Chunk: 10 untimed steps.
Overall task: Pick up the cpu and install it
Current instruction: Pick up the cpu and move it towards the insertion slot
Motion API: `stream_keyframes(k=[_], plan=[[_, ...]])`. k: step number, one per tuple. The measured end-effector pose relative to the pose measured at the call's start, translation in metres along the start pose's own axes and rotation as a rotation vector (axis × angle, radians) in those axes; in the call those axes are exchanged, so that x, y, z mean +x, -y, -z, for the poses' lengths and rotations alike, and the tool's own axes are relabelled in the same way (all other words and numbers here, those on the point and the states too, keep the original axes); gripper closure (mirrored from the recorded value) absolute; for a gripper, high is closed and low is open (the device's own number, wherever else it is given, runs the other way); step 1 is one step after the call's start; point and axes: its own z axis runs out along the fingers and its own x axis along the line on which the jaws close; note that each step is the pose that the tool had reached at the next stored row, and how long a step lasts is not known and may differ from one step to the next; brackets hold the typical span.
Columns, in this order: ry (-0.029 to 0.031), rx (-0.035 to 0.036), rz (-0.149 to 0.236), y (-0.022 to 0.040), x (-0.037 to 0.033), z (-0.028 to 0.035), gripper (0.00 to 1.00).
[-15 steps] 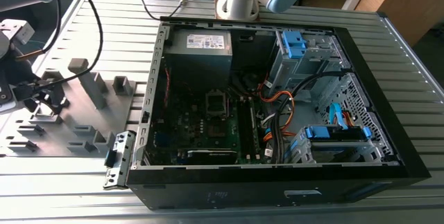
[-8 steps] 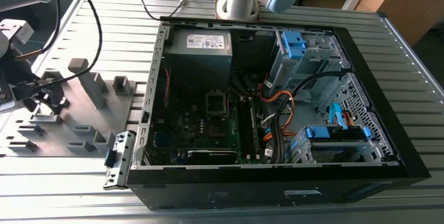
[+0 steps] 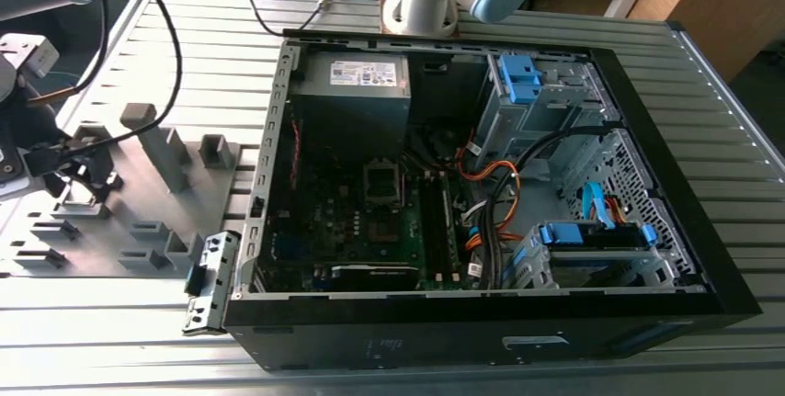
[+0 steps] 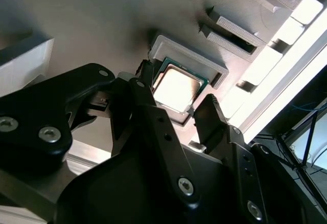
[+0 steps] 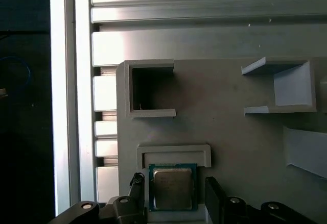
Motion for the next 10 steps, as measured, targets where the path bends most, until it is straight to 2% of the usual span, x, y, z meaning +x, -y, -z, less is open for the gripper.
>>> stream_keyframes(k=[8,10], plan=[[-0.0004,-0.0009,0.014,0.0000,0.0000,-0.0002,0.41],[-0.0012,-0.0010,0.029,0.0000,0.0000,-0.0002,0.41]])
